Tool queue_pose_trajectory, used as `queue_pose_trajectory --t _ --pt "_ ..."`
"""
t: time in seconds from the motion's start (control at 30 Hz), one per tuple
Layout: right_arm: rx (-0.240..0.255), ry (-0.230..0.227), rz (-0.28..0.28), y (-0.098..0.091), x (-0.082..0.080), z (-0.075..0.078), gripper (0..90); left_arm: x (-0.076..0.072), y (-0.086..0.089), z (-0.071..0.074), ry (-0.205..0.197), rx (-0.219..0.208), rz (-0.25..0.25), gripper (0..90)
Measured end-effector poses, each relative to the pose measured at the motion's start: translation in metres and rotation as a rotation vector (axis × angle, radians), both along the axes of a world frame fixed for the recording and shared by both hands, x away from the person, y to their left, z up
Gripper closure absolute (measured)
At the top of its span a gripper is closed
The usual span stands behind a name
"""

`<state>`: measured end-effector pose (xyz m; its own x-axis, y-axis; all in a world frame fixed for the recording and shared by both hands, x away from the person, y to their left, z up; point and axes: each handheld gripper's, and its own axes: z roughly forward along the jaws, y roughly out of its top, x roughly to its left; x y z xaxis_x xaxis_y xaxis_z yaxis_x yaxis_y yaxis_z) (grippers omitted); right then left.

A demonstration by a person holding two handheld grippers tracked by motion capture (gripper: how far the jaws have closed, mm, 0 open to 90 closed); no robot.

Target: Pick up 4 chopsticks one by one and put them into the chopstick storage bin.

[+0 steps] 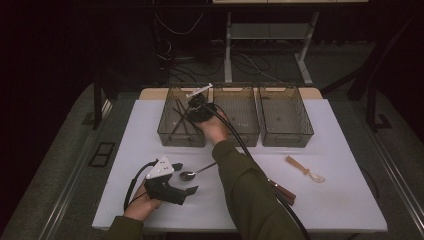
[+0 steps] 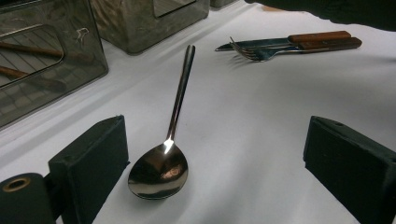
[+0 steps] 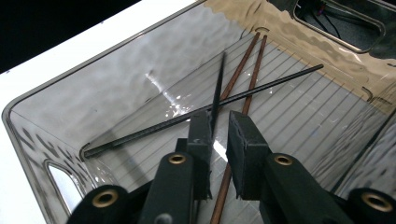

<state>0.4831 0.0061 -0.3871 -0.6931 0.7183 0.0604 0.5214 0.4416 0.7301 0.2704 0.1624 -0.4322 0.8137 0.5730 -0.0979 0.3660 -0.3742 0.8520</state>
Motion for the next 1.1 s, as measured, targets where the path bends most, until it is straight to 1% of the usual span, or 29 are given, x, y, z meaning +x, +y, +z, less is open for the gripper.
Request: queue_pose_trajectory --t 0.07,0.2,0.27,0.37,0.43,0.47,0.53,0.63,0.77,0.8,0.83,0.93,1.03,1.1 --pt "0.005 -0.002 -0.001 -0.002 0.000 0.002 76.2 0.000 0.000 0.000 0.000 0.000 0.000 5.9" --pt "0.022 -0.009 0.000 -0.005 -0.001 0.007 70.8 0.000 0.000 0.000 -0.001 -0.001 0.000 5.9" --pt "0.031 -0.007 0.001 -0.008 -0.001 0.011 66.9 0.001 0.001 0.000 -0.003 0.002 -0.003 5.9" --pt "0.054 0.008 0.004 -0.012 -0.002 0.016 60.6 0.001 0.001 0.000 -0.006 0.006 -0.004 5.9" --pt "0.072 0.016 0.018 -0.016 -0.004 0.020 55.8 0.001 0.002 -0.001 -0.004 0.002 -0.003 5.9" --pt "0.079 0.012 0.023 -0.018 -0.005 0.022 52.8 0.000 0.002 -0.001 -0.002 0.006 -0.001 5.9" --pt "0.082 0.006 0.034 -0.023 -0.009 0.025 46.9 0.001 0.003 -0.001 -0.002 -0.001 0.002 5.9" --pt "0.087 0.011 0.053 -0.031 -0.014 0.028 41.7 0.001 0.003 -0.002 0.006 -0.005 0.011 5.9" --pt "0.084 0.007 0.094 -0.045 -0.020 0.030 39.2 0.000 0.004 -0.002 -0.002 0.004 0.003 5.9" --pt "0.083 0.001 0.094 -0.049 -0.022 0.031 38.4 0.000 0.004 -0.002 0.003 -0.005 0.007 5.9" --pt "0.084 -0.005 0.094 -0.053 -0.024 0.032 37.3 0.001 0.004 -0.002 -0.002 0.002 0.006 5.9" --pt "0.095 -0.017 0.096 -0.067 -0.029 0.033 35.4 0.001 0.005 -0.002 0.001 0.009 0.010 5.9" --pt "0.102 -0.029 0.102 -0.081 -0.035 0.037 34.8 0.001 0.004 -0.003 0.002 0.002 0.016 5.9" --pt "0.108 -0.038 0.106 -0.090 -0.039 0.040 34.3 0.001 0.004 -0.002 -0.003 0.014 0.011 5.9"
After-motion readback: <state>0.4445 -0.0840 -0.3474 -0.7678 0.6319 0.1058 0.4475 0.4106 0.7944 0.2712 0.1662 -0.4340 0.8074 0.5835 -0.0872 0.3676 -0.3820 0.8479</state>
